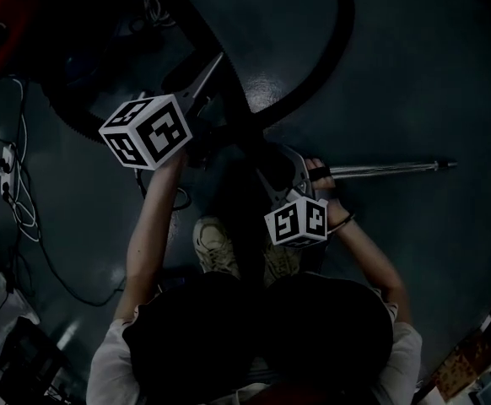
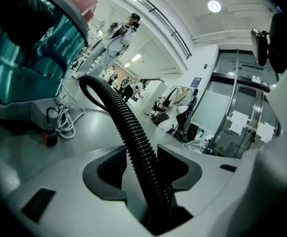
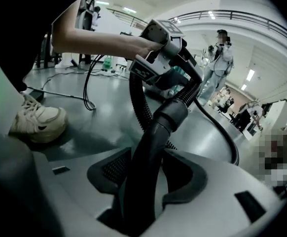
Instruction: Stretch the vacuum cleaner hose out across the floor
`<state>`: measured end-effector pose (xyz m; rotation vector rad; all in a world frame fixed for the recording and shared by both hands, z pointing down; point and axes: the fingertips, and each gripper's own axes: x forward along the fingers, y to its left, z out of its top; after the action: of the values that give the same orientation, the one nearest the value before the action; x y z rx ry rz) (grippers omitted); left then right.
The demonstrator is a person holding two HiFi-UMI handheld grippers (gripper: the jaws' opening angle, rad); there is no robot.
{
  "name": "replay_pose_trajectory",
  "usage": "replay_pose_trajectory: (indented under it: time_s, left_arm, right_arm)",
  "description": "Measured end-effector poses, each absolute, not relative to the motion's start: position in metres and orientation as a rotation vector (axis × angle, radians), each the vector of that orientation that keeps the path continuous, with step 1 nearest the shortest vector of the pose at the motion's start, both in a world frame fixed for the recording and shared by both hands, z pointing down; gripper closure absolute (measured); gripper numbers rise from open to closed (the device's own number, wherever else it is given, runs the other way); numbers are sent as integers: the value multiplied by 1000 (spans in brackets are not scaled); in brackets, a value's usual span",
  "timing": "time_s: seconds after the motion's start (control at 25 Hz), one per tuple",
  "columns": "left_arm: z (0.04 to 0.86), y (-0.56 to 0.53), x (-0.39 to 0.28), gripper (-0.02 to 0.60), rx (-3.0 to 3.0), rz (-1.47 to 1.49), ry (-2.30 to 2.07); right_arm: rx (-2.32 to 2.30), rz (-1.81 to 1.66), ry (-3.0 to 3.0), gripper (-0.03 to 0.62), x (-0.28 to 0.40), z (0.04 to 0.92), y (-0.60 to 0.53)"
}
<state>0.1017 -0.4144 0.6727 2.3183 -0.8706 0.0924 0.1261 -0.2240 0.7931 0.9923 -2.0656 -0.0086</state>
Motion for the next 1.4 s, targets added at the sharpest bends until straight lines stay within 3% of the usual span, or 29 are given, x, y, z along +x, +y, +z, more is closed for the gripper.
replay_pose_trajectory:
  time_s: [0.36,0.64,1.0,1.2,1.4]
  left_arm:
    - [604,-482,83,393,2373,-187,-1038]
    - [594,-462,57,387,2432,-187,-987]
    - [619,-395,111,387,2367,-200,-694]
    - [546,-420,124,385,2302,-255,-661]
    - [474,-431,132,385,2088,-383,-636]
  right_arm:
    - [1247,84,-2122,407,133,744,-310]
    - [1401,21,-2043,408,160,733,-346]
    - [1489,-35,-2101,411,153,671,-371]
    - [1495,-55,-2115,424,153,590,-385]
    - [1421,155,-2158,428,157,512,-383]
